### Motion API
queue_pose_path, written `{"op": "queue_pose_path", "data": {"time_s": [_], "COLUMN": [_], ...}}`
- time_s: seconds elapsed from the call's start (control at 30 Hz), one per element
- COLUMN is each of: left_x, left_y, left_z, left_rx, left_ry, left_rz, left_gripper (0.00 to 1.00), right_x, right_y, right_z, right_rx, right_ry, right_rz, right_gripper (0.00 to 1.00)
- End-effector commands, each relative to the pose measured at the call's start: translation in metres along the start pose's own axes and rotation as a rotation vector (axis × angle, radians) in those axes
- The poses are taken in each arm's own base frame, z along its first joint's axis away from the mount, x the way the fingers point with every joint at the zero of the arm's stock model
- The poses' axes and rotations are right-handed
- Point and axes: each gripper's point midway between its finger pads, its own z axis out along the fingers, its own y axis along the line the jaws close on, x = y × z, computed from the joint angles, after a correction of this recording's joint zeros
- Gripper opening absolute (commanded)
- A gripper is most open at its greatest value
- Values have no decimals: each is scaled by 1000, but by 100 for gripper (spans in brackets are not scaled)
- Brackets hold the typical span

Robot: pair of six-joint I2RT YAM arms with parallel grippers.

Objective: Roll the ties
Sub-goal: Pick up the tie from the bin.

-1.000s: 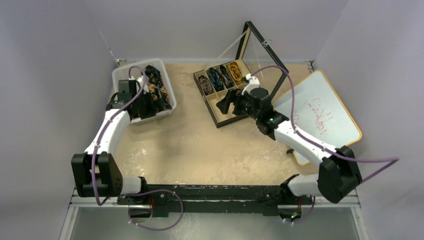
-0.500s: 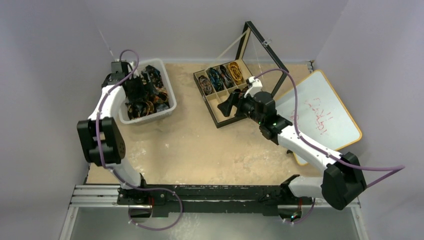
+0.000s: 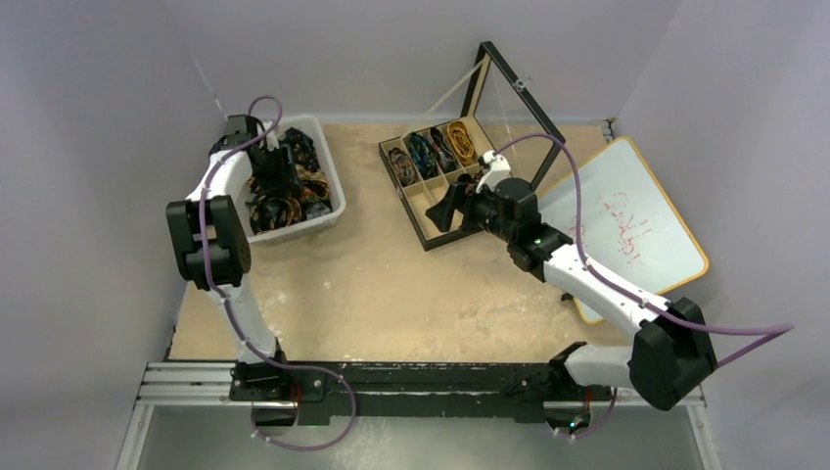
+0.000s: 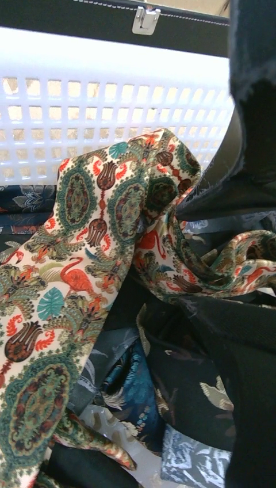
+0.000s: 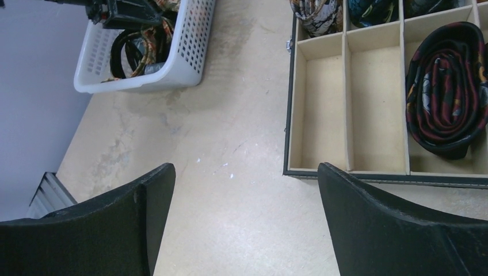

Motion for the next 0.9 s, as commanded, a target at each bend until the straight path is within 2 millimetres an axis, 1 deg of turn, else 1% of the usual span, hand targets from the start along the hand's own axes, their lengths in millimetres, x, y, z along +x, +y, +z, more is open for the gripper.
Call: {"op": "queue_pose_path", "data": {"time_s": [0.0, 0.03, 0.07, 0.13, 0.2, 0.3, 0.37, 0.43, 0.47, 0.53, 0.57, 0.63, 0.73, 0.8, 0.87], "left_x": [-9, -8, -7, -6, -3, -1, -2, -3, -4, -6, -10, -23, -47, -50, -45], "left_y": [1, 2, 1, 0, 4, 8, 8, 8, 6, 3, -2, -14, -48, -78, -108], "left_z": [0, 2, 3, 5, 9, 9, 7, 5, 5, 0, -6, -26, -77, -111, -145], "left_rx": [16, 21, 28, 42, 25, 9, 6, 7, 15, 30, 40, 74, 167, 286, 424], "left_ry": [-2, -1, 2, 11, 32, 45, 43, 41, 40, 46, 35, -25, -152, -197, -223], "left_rz": [56, 60, 63, 73, 74, 79, 93, 106, 111, 115, 120, 137, 165, 186, 210], "left_gripper": [46, 40, 38, 37, 37, 31, 24, 11, 1, 0, 0, 0, 0, 0, 0], "right_x": [-9, -7, -7, -6, -5, -7, -5, -3, -2, -2, -2, -4, -7, -9, -12], "right_y": [10, 9, 9, 9, 9, 11, 11, 10, 11, 12, 12, 15, 20, 25, 28], "right_z": [1, 2, 3, 5, 7, 8, 9, 10, 10, 10, 10, 9, 8, 7, 5], "right_rx": [-38, -36, -34, -34, -33, -39, -40, -42, -44, -49, -50, -57, -79, -99, -112], "right_ry": [-5, 0, 4, 12, 22, 25, 35, 48, 51, 55, 54, 49, 36, 25, 12], "right_rz": [-5, -4, -2, -1, -3, -6, -6, -5, -4, -2, 1, 11, 41, 59, 74], "right_gripper": [94, 94, 94, 94, 94, 94, 94, 94, 94, 94, 94, 94, 94, 94, 94]}}
